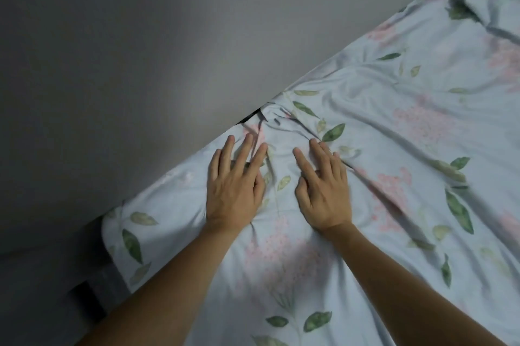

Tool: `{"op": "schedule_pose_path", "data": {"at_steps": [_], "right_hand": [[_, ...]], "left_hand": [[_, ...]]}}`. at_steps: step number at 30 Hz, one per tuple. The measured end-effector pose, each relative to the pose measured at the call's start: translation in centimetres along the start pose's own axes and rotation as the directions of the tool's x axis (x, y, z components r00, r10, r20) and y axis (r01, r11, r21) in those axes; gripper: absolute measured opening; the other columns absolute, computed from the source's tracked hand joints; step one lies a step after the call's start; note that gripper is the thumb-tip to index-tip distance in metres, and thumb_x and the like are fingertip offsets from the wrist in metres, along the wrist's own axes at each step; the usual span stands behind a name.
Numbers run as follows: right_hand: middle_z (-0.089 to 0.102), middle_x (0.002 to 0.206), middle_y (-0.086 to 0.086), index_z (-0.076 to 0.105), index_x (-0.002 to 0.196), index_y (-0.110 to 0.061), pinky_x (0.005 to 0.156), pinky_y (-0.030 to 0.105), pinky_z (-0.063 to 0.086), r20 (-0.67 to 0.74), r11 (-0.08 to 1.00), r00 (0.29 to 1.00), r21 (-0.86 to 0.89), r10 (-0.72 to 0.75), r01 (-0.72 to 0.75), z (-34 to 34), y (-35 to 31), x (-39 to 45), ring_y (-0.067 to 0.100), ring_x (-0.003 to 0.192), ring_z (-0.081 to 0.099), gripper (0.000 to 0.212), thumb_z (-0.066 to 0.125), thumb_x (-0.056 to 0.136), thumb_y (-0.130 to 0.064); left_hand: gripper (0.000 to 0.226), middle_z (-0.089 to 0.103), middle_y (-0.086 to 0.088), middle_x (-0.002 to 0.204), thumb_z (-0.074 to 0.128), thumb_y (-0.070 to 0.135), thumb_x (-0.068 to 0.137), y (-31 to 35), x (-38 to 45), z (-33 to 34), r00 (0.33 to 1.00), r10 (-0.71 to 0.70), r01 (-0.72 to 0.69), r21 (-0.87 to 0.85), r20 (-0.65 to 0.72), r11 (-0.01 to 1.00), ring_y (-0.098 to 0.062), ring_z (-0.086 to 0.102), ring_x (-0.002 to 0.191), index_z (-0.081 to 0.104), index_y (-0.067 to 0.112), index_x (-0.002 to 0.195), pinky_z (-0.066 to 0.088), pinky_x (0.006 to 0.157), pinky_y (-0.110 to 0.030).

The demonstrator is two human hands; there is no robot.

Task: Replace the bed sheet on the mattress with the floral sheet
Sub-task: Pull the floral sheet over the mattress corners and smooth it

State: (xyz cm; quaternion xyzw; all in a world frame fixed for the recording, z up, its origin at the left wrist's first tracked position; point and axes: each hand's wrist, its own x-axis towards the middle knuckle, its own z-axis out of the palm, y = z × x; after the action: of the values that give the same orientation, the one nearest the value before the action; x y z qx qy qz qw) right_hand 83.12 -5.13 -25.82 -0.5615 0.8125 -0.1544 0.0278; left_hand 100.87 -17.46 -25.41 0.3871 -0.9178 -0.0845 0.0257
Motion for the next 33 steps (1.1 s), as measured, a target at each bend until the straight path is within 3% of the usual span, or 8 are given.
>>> {"op": "schedule_pose_path", "data": {"at_steps": [6, 11, 13, 18, 22, 26, 30, 33], "right_hand": [[0.056, 0.15, 0.012, 0.058, 0.145, -0.01, 0.111, 0.048, 0.043, -0.148, 0.997, 0.989, 0.063, -0.026, 0.036, 0.8, -0.4, -0.8, 0.031, 0.135, 0.053, 0.041, 0.049, 0.106, -0.012], [0.063, 0.143, 0.006, 0.066, 0.135, -0.005, 0.093, 0.043, 0.057, -0.082, 0.981, 0.988, 0.15, 0.133, -0.12, 0.4, -3.3, -0.7, 0.03, 0.121, 0.058, 0.053, 0.062, 0.084, 0.007], [0.064, 0.14, 0.007, 0.067, 0.133, -0.004, 0.089, 0.041, 0.058, -0.032, 0.979, 0.992, 0.165, 0.125, -0.118, -0.1, -5.6, -0.7, 0.03, 0.114, 0.06, 0.057, 0.062, 0.077, 0.003], [0.058, 0.147, 0.009, 0.066, 0.133, -0.004, 0.095, 0.042, 0.054, 0.087, 0.976, 0.995, 0.213, -0.052, 0.033, -0.5, -10.8, -2.9, 0.032, 0.118, 0.056, 0.05, 0.052, 0.087, -0.015], [0.042, 0.16, 0.011, 0.064, 0.135, -0.018, 0.101, 0.045, 0.045, 0.156, 0.996, 0.986, 0.071, -0.065, 0.054, -1.7, -11.9, -2.2, 0.035, 0.137, 0.045, 0.053, 0.057, 0.082, -0.022], [0.031, 0.165, 0.018, 0.055, 0.147, -0.024, 0.117, 0.051, 0.037, 0.275, 0.985, 0.948, 0.103, -0.16, 0.137, -1.1, -13.5, 0.5, 0.037, 0.153, 0.027, 0.065, 0.06, 0.082, -0.03], [0.012, 0.171, 0.017, 0.031, 0.161, -0.03, 0.127, 0.052, 0.019, 0.45, 0.997, 0.89, 0.02, -0.075, 0.073, 0.1, -14.7, 2.9, 0.036, 0.159, 0.009, 0.072, 0.045, 0.092, -0.043], [0.021, 0.17, 0.011, 0.033, 0.161, -0.019, 0.126, 0.053, 0.019, 0.459, 0.995, 0.882, 0.062, -0.102, 0.082, 0.6, -16.7, 3.9, 0.034, 0.158, 0.016, 0.081, 0.037, 0.084, -0.04]], "left_hand": [[0.062, 0.02, 0.001, 0.172, 0.029, 0.036, 0.105, -0.3, -0.5, -0.5, 1.0, -0.017, 0.016, -0.021, -0.024, 1.0, -0.021, 0.011, 0.16, 0.027, 0.017, 0.163, 0.017, 0.127, -0.044], [0.073, 0.021, -0.001, 0.171, 0.036, 0.047, 0.101, -4.1, -3.5, -1.8, 1.0, -0.02, 0.021, -0.027, 0.012, 0.999, -0.019, 0.018, 0.158, 0.022, 0.014, 0.164, 0.024, 0.125, -0.041], [0.075, 0.025, -0.002, 0.17, 0.038, 0.051, 0.099, -6.5, -5.3, -2.2, 0.998, -0.066, 0.066, -0.037, 0.011, 0.997, -0.02, 0.024, 0.156, 0.024, 0.014, 0.163, 0.028, 0.124, -0.04], [0.075, 0.039, -0.01, 0.163, 0.039, 0.053, 0.1, -11.1, -10.0, -2.9, 0.99, -0.142, 0.142, -0.048, -0.007, 0.989, -0.028, 0.04, 0.147, 0.034, 0.007, 0.159, 0.034, 0.12, -0.043], [0.074, 0.042, -0.013, 0.16, 0.042, 0.05, 0.099, -11.2, -11.0, -3.8, 0.979, -0.203, 0.203, -0.041, -0.001, 0.978, -0.029, 0.042, 0.146, 0.038, 0.006, 0.157, 0.035, 0.119, -0.043], [0.07, 0.03, -0.011, 0.167, 0.046, 0.047, 0.098, -10.2, -12.0, -5.0, 0.989, -0.145, 0.145, -0.007, 0.02, 0.989, -0.031, 0.028, 0.154, 0.036, 0.017, 0.159, 0.03, 0.122, -0.049], [0.069, 0.022, -0.011, 0.17, 0.051, 0.057, 0.096, -11.6, -15.0, -4.4, 0.991, -0.133, 0.133, -0.043, 0.019, 0.99, -0.034, 0.022, 0.156, 0.037, 0.032, 0.16, 0.027, 0.122, -0.054], [0.083, 0.021, -0.015, 0.17, 0.049, 0.063, 0.095, -13.3, -15.7, -4.1, 0.982, -0.185, 0.187, -0.044, 0.038, 0.981, -0.033, 0.027, 0.155, 0.03, 0.019, 0.163, 0.029, 0.122, -0.05]]}}
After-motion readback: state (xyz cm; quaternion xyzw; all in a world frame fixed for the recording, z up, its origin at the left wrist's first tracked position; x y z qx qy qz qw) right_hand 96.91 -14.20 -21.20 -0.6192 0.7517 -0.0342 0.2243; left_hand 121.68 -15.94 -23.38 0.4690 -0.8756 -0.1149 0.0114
